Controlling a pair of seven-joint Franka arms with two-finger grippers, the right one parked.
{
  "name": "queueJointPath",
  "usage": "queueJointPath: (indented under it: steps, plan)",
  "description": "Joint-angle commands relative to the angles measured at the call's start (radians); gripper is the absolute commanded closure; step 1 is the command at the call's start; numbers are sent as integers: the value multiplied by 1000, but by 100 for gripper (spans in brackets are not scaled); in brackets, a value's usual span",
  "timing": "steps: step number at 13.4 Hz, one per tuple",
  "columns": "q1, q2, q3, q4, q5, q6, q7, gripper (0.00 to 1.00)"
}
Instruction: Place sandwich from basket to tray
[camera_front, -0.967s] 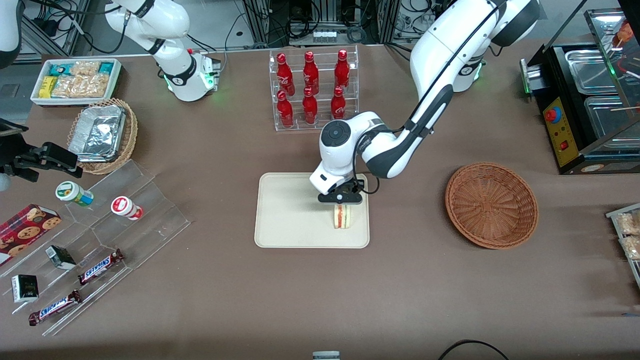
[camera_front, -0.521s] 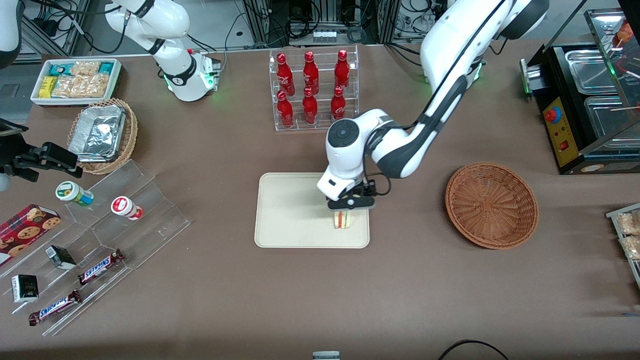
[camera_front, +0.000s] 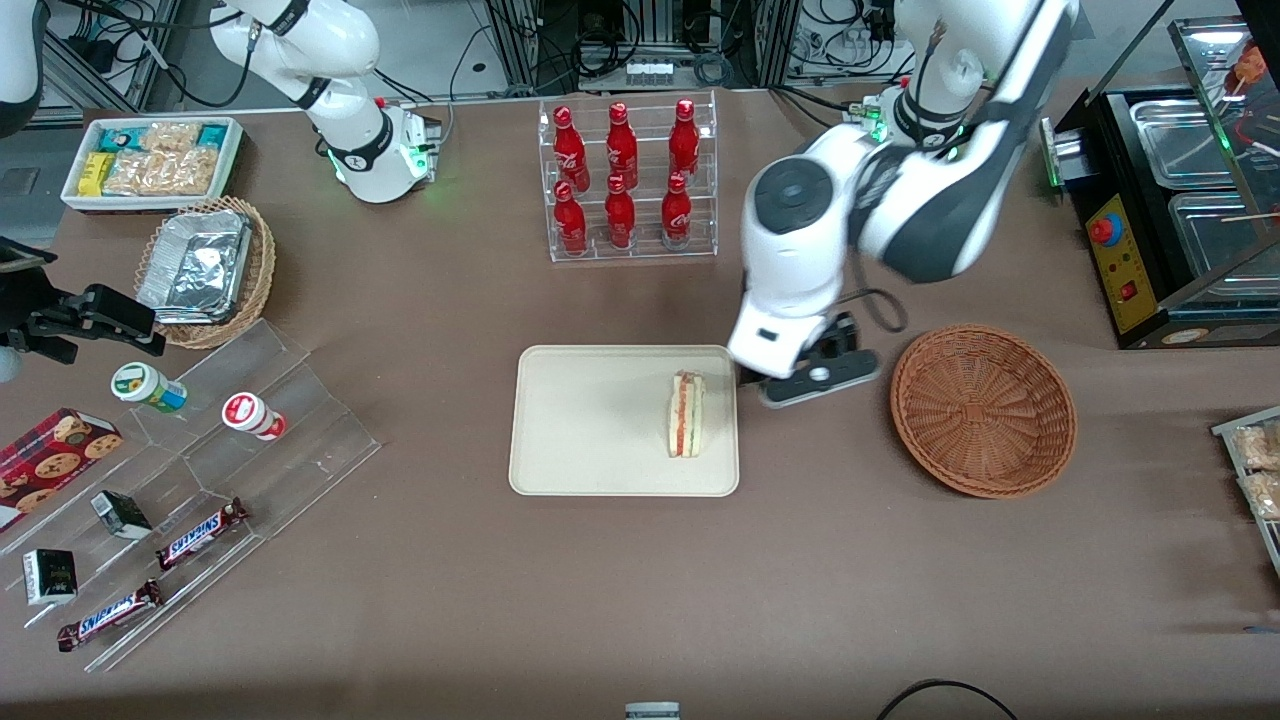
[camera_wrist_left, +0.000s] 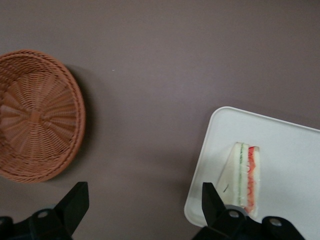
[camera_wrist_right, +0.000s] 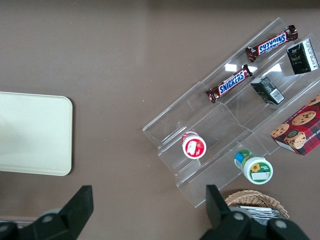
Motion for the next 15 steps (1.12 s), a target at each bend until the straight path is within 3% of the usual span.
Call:
queueJointPath:
  steps: [1,9,13,15]
  plan:
    - [92,-91,-4,-30,-73,-66,153,0]
    - [373,-247,7,-33,-255,-223,627,0]
    - [232,-338,288,-55,-349,-274,793,0]
    - [210,-379,332,-76,-361,-295,808,0]
